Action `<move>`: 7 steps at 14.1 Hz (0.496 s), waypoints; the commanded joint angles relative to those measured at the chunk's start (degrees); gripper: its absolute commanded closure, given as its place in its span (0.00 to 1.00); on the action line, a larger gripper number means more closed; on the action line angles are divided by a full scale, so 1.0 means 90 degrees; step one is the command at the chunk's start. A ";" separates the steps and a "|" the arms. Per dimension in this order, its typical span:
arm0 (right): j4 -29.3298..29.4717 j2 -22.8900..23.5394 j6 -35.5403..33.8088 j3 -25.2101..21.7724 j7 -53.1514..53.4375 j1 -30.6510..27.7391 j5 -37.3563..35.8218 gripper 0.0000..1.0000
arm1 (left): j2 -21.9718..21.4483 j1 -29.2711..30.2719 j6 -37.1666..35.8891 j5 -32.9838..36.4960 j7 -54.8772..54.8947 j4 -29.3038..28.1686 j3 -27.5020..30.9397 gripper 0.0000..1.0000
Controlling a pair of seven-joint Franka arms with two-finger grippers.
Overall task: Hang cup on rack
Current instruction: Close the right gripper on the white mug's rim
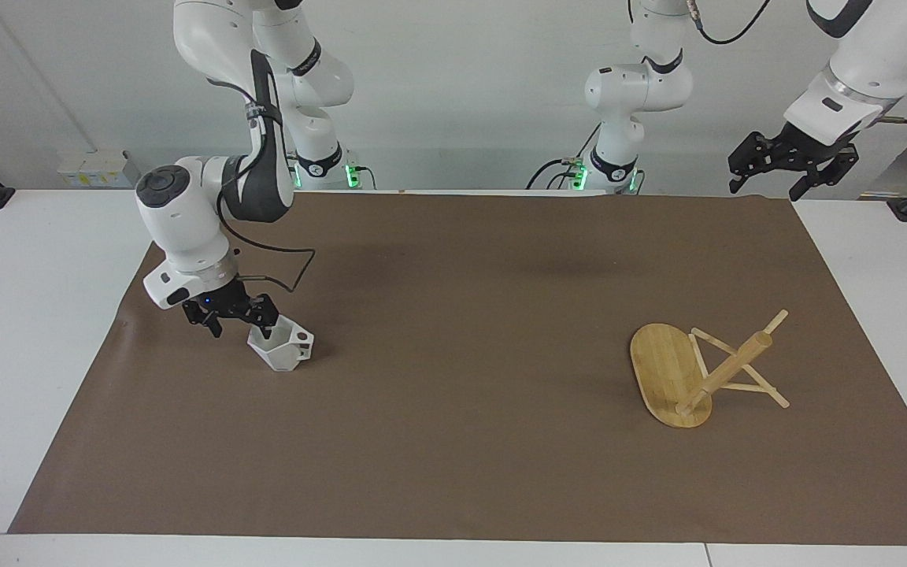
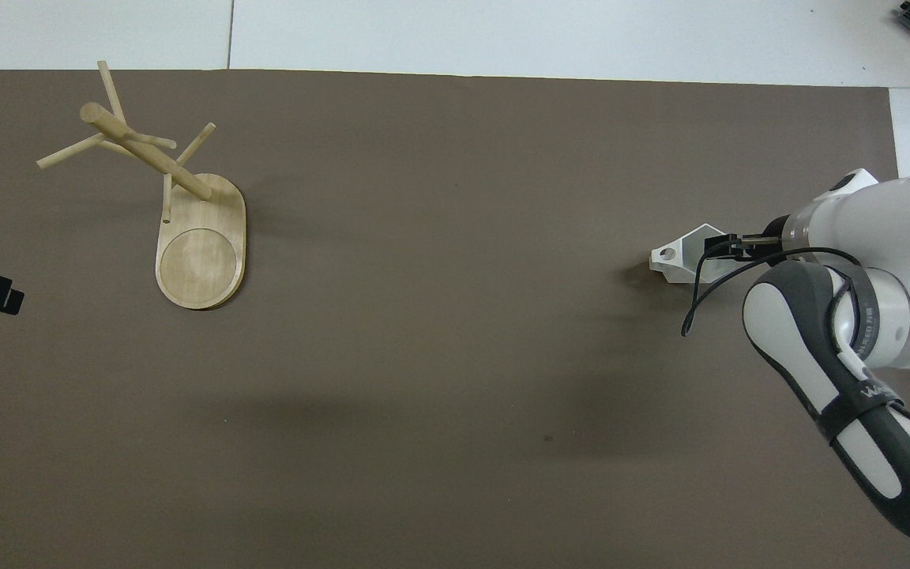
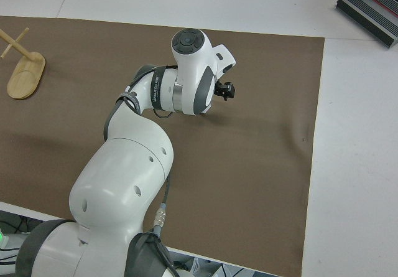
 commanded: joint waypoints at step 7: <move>-0.0198 -0.0085 0.0176 0.0045 0.0400 -0.0033 0.0293 0.67 | -0.0129 0.0082 -0.0052 0.0056 -0.0016 -0.0116 -0.0055 0.00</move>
